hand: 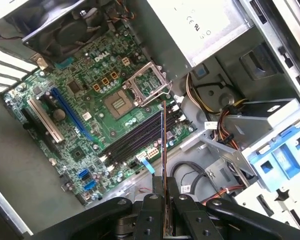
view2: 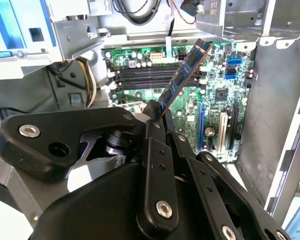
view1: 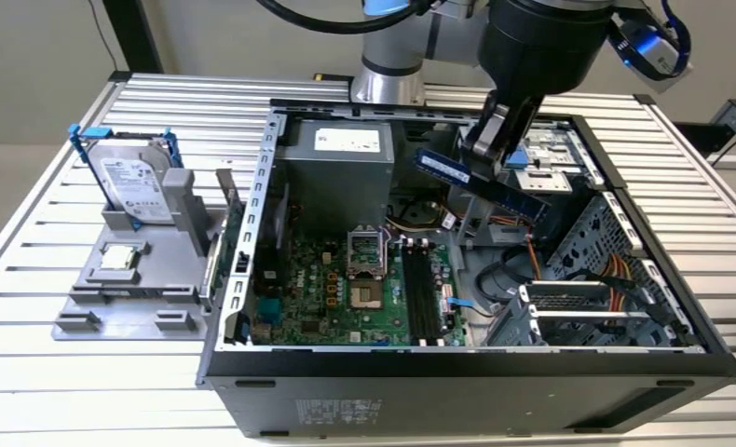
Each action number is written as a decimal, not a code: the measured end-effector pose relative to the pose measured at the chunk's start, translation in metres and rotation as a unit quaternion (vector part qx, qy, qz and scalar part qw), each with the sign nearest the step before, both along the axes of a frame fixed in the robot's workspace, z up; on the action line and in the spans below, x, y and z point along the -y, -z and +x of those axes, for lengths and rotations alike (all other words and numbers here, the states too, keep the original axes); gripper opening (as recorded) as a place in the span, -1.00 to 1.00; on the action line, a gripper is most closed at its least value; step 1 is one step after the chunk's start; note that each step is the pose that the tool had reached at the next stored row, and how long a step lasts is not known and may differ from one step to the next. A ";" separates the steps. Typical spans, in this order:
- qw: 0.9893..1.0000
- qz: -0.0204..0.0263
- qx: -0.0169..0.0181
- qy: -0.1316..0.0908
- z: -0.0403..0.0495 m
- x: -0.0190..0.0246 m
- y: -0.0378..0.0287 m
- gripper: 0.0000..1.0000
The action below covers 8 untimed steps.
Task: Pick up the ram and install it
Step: 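Insert the ram into the slot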
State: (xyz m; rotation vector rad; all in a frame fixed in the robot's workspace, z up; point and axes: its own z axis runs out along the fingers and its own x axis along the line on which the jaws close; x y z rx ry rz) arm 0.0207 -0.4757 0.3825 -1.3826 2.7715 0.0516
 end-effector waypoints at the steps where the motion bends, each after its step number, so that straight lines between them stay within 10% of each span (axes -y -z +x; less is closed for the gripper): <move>1: 1.000 0.000 0.000 0.002 0.0000 -0.0001 0.0000 -1.00; 8: 1.000 0.000 0.000 0.018 0.0000 -0.0006 0.0000 -1.00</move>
